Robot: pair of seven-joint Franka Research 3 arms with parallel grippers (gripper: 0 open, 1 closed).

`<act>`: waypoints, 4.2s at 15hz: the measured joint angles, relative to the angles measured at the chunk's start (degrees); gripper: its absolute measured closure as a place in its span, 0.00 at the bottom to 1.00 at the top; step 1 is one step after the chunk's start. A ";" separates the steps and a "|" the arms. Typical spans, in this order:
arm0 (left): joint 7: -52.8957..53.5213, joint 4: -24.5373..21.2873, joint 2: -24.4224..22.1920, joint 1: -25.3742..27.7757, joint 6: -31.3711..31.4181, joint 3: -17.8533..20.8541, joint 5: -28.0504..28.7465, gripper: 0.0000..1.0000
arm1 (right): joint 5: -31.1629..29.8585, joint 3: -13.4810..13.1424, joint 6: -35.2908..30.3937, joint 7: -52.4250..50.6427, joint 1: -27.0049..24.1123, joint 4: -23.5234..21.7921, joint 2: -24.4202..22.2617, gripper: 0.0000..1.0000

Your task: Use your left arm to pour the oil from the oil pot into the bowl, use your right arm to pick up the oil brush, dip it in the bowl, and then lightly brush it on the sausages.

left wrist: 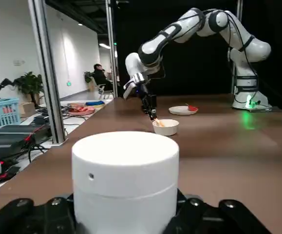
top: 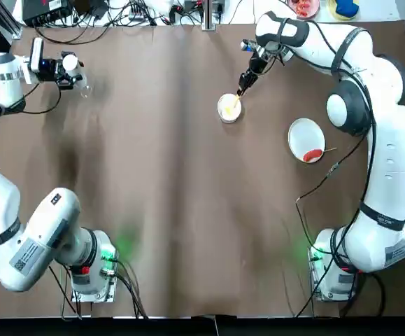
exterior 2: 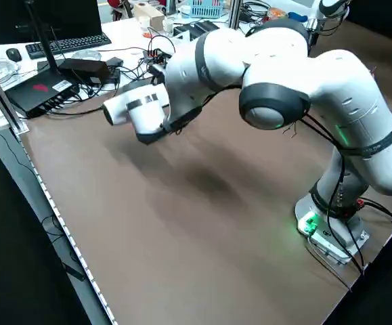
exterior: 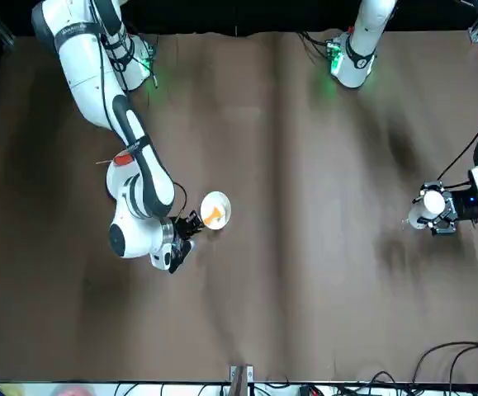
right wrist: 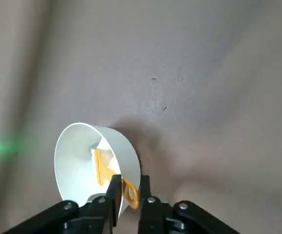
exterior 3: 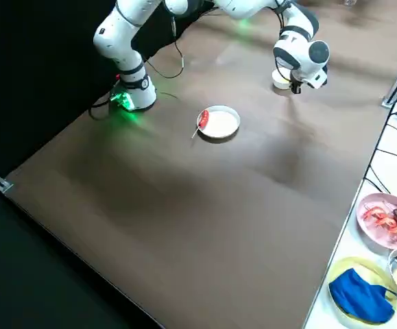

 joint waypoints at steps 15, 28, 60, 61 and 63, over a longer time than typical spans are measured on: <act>6.96 0.90 6.91 2.18 -1.11 6.27 -1.08 0.44 | 0.78 0.08 -4.66 5.43 0.02 1.61 -0.88 0.96; 7.50 3.66 6.89 2.41 -3.23 7.93 -0.56 0.01 | -4.32 -6.97 -27.37 25.00 -4.43 9.24 -7.27 0.96; -84.35 4.79 -34.06 -29.03 -2.25 2.54 45.68 0.01 | -38.85 -16.11 -29.25 25.74 -3.76 -9.72 -8.56 0.96; -90.47 4.64 -34.27 -30.94 -2.69 2.51 47.23 0.01 | -39.22 -16.13 -29.19 25.73 -3.79 -9.00 -8.58 0.96; -101.59 4.37 -34.76 -34.20 -4.21 2.39 49.42 0.01 | -39.19 -16.12 -29.17 25.72 -3.89 -7.41 -8.64 0.96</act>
